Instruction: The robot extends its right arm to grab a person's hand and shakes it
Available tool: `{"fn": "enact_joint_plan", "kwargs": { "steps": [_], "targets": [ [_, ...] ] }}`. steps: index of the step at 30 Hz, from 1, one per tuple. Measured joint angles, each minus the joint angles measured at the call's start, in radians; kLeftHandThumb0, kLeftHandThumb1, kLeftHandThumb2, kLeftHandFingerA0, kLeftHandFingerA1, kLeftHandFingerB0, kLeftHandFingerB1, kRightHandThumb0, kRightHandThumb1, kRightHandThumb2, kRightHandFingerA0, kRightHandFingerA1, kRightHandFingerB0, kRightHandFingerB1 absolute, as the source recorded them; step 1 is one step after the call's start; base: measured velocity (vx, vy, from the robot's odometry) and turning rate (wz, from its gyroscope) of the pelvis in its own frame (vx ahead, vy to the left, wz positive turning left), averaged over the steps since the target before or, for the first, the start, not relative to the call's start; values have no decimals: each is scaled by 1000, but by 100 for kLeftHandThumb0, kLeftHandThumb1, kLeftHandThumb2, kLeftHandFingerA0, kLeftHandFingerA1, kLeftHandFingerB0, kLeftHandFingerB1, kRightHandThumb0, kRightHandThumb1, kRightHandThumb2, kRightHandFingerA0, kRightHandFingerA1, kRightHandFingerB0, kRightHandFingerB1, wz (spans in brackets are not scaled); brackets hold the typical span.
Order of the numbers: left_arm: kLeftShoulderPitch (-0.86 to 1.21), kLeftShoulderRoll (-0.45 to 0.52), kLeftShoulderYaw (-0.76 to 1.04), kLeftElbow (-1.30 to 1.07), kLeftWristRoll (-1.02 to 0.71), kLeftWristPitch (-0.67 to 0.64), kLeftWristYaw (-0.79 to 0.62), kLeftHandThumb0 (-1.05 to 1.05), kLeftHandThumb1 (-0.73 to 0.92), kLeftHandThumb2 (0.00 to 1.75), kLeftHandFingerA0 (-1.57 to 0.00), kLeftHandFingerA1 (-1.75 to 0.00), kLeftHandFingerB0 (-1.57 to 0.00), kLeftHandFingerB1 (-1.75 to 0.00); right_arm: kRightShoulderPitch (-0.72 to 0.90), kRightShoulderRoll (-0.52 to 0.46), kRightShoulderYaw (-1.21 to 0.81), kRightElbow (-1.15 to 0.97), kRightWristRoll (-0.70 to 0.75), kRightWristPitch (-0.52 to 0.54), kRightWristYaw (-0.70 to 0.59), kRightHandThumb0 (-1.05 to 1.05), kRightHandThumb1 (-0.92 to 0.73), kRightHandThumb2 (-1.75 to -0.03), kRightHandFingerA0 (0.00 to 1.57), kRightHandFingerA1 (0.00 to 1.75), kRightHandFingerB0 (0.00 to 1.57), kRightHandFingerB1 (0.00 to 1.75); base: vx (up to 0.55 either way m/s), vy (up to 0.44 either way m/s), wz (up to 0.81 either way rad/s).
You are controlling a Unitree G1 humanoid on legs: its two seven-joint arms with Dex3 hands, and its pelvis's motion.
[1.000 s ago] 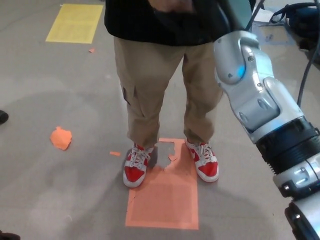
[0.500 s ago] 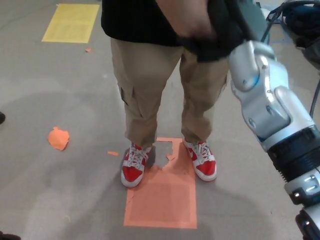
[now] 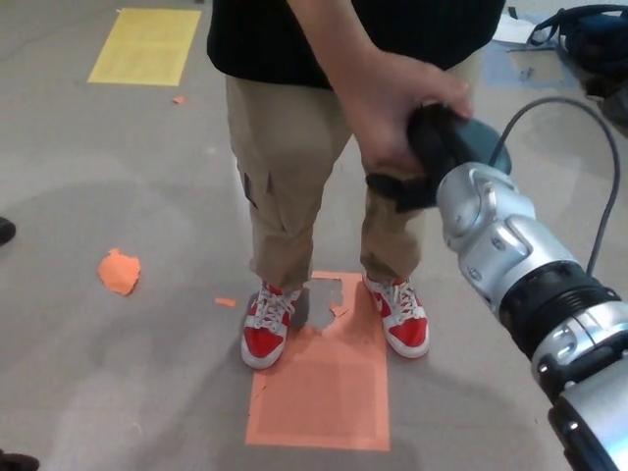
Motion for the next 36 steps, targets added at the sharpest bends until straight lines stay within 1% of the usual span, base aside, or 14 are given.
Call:
{"fn": "enact_joint_plan", "kwargs": {
  "steps": [1,2,3,4,5,11,17,18,25,27,31,34,35,36],
  "targets": [
    [0,0,0,0,0,0,-1,-48,66,100,-33,-54,-16,-45,-1,2,-1,12,3,-12,-3,-68,-72,-62,69,55,59,49,0,0,0],
    [0,0,0,0,0,0,-2,-48,66,100,-34,-54,-17,-45,-1,2,-2,17,5,-18,-3,-80,-60,-90,29,47,21,42,0,0,0],
    [-1,1,0,0,0,0,-4,-48,85,65,-40,-39,-30,-33,-1,2,-4,27,10,-30,-2,-89,-74,-63,3,26,2,24,0,0,0],
    [-2,1,0,0,0,0,-5,-48,85,65,-40,-39,-30,-33,-1,1,-5,35,16,-40,6,-89,-74,-63,3,26,2,24,0,0,0],
    [-2,1,-1,0,1,0,-5,-48,85,65,-40,-39,-29,-34,1,-2,-6,40,22,-49,22,-95,-56,-97,0,0,0,0,0,0,0],
    [-6,2,-8,0,3,-1,-5,-49,84,65,-41,-39,-27,-33,44,-33,-42,23,66,-98,114,-94,-55,-93,0,0,0,0,0,0,0],
    [-18,5,-14,4,6,-1,-5,-49,84,65,-40,-39,-29,-33,161,-134,-103,-73,126,-157,217,-88,-55,-88,0,0,0,0,0,0,0],
    [-18,5,-14,4,6,-1,-5,-49,84,64,-38,-39,-28,-33,172,-150,-110,-85,133,-161,228,-91,-58,-92,0,2,0,0,0,0,0],
    [-17,5,-11,9,4,-4,-9,-47,84,65,-37,-38,-28,-34,295,-262,-134,-164,162,-165,287,-90,-59,-92,0,3,0,0,0,0,0],
    [-16,5,-10,9,3,-4,-9,-47,84,65,-35,-37,-27,-33,324,-283,-140,-161,170,-165,297,-89,-60,-91,0,6,0,0,0,0,0],
    [-16,5,-7,11,2,-3,-12,-47,85,65,-34,-37,-25,-32,390,-314,-156,-98,190,-172,321,-91,-62,-94,0,5,0,0,0,0,0],
    [-17,5,-7,13,2,-3,-14,-48,85,65,-37,-38,-28,-33,419,-317,-165,-63,200,-175,332,-91,-67,-97,0,7,0,1,0,0,0],
    [-17,5,-7,13,2,-3,-15,-48,84,64,-37,-38,-29,-33,434,-318,-171,-44,206,-180,333,-87,-67,-100,0,11,0,6,0,0,0],
    [-17,5,-7,13,2,-4,-15,-48,84,64,-37,-38,-29,-33,449,-317,-177,-19,212,-186,336,-87,-67,-100,0,11,0,6,0,0,0]
  ]
}}
